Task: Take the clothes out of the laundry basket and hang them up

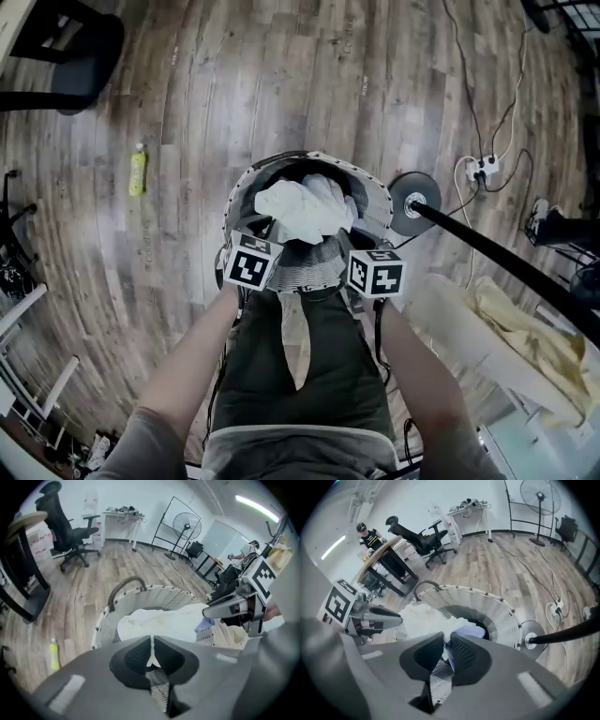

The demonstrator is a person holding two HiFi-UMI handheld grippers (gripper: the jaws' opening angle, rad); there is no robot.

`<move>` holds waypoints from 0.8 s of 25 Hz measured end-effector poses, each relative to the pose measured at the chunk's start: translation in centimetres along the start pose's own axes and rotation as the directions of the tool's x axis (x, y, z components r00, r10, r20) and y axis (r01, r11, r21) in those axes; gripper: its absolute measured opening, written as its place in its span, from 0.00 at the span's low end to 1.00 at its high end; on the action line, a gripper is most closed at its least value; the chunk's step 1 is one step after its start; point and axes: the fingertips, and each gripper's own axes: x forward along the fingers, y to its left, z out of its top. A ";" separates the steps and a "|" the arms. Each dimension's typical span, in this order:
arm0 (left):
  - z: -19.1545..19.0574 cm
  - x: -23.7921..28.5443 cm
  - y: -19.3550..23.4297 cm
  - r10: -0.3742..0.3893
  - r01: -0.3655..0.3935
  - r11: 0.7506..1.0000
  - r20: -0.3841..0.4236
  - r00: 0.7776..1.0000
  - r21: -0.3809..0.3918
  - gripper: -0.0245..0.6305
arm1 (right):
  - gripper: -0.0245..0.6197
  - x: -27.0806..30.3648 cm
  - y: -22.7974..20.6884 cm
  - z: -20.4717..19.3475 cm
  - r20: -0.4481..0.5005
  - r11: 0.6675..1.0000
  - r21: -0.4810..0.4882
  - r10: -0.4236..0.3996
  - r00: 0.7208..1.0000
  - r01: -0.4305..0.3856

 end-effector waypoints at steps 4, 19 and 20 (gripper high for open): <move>3.8 -7.1 -2.3 -0.015 0.010 0.997 0.060 0.998 0.080 0.07 | 0.15 -7.9 2.6 1.8 0.048 0.999 -0.031 0.034 0.998 -0.032; 15.9 -27.6 -9.9 -0.060 0.018 0.986 0.257 0.965 0.164 0.07 | 0.15 -32.2 11.9 11.0 0.303 0.965 -0.260 0.089 0.949 -0.008; 16.3 -28.8 -10.4 -0.064 0.022 0.987 0.271 0.960 0.157 0.07 | 0.15 -33.5 12.2 11.3 0.319 0.962 -0.273 0.096 0.943 -0.005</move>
